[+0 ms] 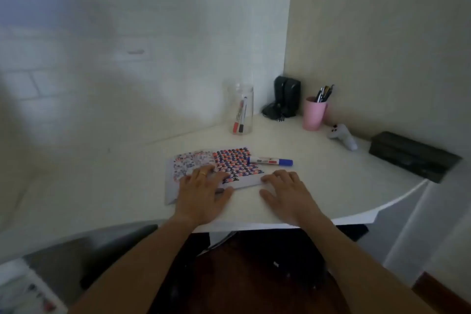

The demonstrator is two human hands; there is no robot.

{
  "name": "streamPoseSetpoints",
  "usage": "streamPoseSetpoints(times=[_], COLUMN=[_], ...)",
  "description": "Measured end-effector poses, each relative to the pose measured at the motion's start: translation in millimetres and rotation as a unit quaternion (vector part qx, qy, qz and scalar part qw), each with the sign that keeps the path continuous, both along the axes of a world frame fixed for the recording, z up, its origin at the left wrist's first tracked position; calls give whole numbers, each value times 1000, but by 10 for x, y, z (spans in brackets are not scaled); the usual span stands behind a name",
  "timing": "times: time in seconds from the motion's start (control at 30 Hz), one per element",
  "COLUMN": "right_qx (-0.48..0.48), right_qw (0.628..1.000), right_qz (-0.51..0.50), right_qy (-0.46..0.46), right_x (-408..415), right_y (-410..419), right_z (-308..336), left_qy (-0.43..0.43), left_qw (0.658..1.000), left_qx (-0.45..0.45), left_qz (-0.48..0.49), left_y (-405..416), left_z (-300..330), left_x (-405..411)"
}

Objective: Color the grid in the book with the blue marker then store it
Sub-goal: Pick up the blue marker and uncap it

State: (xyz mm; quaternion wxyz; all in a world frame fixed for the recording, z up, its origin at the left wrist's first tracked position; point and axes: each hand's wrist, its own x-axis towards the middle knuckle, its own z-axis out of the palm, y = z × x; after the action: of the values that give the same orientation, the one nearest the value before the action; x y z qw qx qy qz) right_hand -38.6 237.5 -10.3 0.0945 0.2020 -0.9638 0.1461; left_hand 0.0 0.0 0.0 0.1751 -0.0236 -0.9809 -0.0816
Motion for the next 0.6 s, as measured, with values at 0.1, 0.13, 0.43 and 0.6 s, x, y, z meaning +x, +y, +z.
streamPoseSetpoints(times=[0.1,0.13,0.43,0.6], right_qx=[16,29,25,107], right_qw=[1000,999,996,990], right_qz=[-4,2,-32,-13], right_qy=[-6,-17,82,88], right_x=[57,71,-707,-962], right_y=[-30,-37,-34,-86], right_z=[55,56,258,156], left_qy=[14,21,46,29], left_qw=[1000,1000,999,999], left_qx=[-3,-11,-11,-9], left_qz=[-1,-1,-20,-18], left_y=[-17,-27,-100,-109], left_z=[-4,-55,-145,-130], left_x=[42,49,-96,-141])
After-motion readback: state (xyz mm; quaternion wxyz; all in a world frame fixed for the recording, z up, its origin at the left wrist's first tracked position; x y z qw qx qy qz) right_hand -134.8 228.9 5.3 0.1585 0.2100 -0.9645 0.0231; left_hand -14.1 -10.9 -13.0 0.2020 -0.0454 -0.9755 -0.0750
